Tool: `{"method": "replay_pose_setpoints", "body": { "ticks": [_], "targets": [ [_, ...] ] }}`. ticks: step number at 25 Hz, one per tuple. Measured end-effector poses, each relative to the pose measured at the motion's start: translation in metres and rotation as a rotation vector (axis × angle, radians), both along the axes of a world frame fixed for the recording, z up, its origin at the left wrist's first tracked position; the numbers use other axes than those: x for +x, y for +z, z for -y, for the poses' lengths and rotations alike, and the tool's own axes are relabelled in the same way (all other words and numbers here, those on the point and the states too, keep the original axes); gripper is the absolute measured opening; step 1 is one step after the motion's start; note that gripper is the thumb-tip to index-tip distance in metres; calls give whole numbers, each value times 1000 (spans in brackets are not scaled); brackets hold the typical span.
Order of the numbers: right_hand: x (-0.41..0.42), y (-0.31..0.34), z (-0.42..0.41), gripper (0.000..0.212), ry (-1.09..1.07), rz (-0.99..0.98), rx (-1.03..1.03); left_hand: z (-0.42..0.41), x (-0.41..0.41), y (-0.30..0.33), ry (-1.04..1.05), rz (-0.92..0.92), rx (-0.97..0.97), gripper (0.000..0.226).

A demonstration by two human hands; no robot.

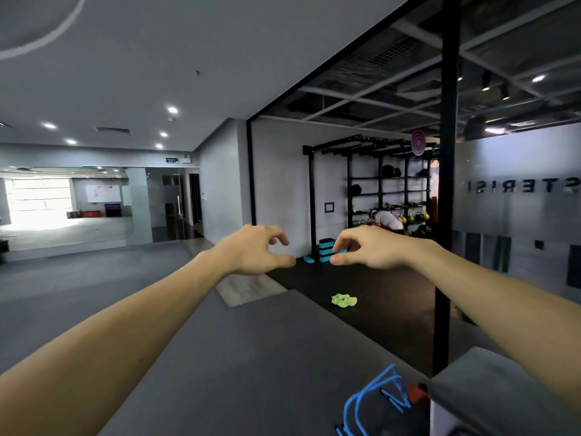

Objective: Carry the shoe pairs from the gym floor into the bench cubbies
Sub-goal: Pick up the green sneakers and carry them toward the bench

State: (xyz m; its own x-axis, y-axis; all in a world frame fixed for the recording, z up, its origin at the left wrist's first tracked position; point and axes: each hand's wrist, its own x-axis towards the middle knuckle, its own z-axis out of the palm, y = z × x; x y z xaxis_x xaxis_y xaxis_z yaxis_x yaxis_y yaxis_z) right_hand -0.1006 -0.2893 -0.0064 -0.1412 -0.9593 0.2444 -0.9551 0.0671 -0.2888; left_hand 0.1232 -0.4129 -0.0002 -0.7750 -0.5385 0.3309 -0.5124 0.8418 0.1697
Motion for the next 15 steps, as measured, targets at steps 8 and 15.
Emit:
{"method": "replay_pose_setpoints", "body": {
  "ticks": [8,15],
  "targets": [
    [-139,12,225,51,-25,-34,-29,216,-144,12,-46,-74,-4,53],
    [-234,7,409,47,-66,-93,-72,417,-243,-1,-64,-79,-10,53]
  ]
}}
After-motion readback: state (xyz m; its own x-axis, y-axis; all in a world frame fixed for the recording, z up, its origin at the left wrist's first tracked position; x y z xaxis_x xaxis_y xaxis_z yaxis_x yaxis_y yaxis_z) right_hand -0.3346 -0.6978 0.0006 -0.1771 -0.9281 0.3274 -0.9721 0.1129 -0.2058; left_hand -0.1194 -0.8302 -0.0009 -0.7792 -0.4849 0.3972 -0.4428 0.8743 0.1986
